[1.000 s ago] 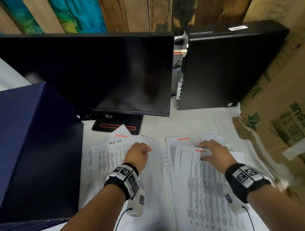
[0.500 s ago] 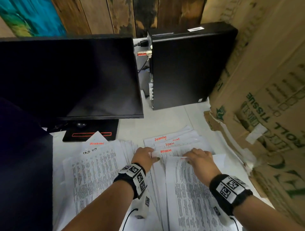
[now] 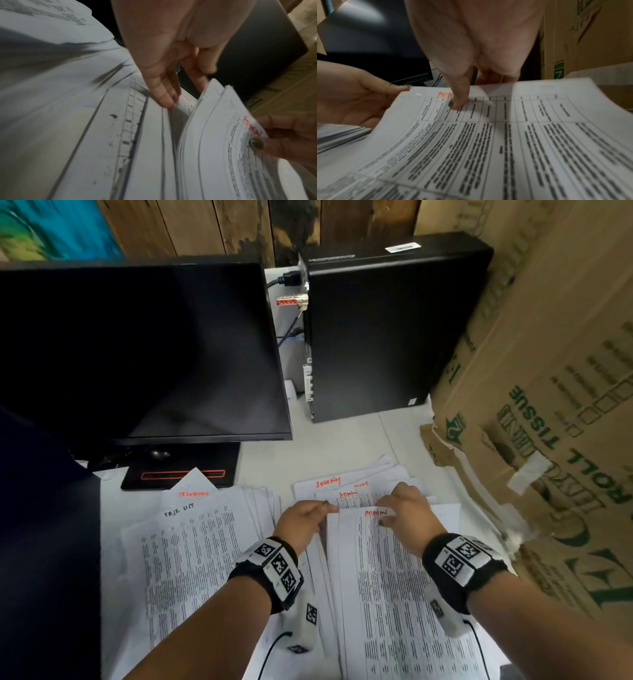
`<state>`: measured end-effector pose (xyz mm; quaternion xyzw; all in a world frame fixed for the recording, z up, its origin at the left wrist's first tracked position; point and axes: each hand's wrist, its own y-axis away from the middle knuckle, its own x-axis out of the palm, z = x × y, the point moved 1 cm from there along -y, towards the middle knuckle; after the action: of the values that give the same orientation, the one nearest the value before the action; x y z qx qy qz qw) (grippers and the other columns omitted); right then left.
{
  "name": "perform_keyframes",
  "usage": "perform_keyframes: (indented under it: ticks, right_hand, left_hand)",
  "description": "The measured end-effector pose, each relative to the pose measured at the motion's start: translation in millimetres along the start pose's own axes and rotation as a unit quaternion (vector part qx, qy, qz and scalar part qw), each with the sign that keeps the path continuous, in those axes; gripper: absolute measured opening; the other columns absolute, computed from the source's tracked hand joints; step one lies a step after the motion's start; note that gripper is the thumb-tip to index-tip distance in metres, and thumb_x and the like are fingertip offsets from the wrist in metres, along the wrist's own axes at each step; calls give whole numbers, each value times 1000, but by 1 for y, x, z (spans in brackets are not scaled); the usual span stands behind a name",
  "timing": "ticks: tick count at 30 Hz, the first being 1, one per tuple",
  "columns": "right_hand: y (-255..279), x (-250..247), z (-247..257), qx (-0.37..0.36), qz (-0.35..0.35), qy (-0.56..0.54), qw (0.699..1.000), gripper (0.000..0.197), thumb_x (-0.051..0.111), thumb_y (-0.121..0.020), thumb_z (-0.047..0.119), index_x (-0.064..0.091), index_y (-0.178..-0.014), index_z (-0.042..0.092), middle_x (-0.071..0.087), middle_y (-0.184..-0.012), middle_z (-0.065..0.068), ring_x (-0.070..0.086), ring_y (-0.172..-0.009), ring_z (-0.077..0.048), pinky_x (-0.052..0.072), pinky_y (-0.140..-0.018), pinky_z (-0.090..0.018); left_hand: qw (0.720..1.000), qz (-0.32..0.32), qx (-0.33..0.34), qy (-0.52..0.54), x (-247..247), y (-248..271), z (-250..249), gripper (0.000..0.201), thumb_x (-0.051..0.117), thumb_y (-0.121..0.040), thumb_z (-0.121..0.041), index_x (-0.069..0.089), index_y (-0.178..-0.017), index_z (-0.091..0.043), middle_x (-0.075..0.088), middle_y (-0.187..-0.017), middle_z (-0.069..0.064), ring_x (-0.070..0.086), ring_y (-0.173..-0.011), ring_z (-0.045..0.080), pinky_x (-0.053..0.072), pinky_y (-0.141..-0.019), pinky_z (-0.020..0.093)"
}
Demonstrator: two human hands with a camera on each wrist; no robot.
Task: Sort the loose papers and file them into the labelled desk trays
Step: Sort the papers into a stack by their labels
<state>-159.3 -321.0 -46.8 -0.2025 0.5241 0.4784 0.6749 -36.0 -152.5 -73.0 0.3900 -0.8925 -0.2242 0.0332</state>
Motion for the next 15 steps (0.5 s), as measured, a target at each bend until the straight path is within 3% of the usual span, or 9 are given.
perform_keyframes:
  ticks: [2,4,7,9,11,15]
  right_hand:
    - [1,2,-1,-17,-36,43,998,26,60,-88,29,64,-114,24,48,-114,1,39,-111,-20,27,-93,-31]
    - [2,5,-1,-29,-52,54,997,23,60,-88,31,64,-110,26,51,-116,3,41,-115,-20,19,-102,-34]
    - [4,9,-2,-14,-17,35,999,23,52,-92,28,57,-115,27,61,-114,7,46,-118,-17,10,-114,-38]
    - [3,10,-3,1,-16,23,1000,30,53,-92,26,51,-122,29,63,-116,7,48,-118,-16,10,-115,-37]
    - [0,8,-5,15,-11,27,999,45,55,-91,23,41,-134,31,62,-121,6,47,-121,-16,13,-115,-38]
    - [-9,0,-4,33,33,44,998,59,55,-92,21,29,-144,34,55,-132,1,41,-129,-21,13,-116,-41]
  left_hand:
    - [1000,-14,-22,-5,1,-2,2,17,49,-96,-19,64,-102,-25,65,-106,-3,60,-97,15,49,-94,32]
    - [999,-16,-26,-25,5,-4,4,18,50,-95,-18,58,-109,-27,64,-110,-5,60,-101,16,47,-95,30]
    - [998,-33,-26,-49,12,-5,0,26,46,-95,-10,53,-118,-19,60,-103,-5,57,-91,12,45,-74,16]
    - [998,-41,-38,-43,16,-8,-1,34,44,-94,-7,49,-128,-13,59,-105,2,58,-85,17,51,-73,27]
    - [997,-30,-63,-41,18,-9,0,49,51,-91,-9,39,-138,-18,60,-99,4,60,-81,19,54,-75,34]
    - [988,27,-84,-124,11,-10,0,85,65,-83,-18,12,-148,-33,56,-72,1,56,-67,15,51,-58,26]
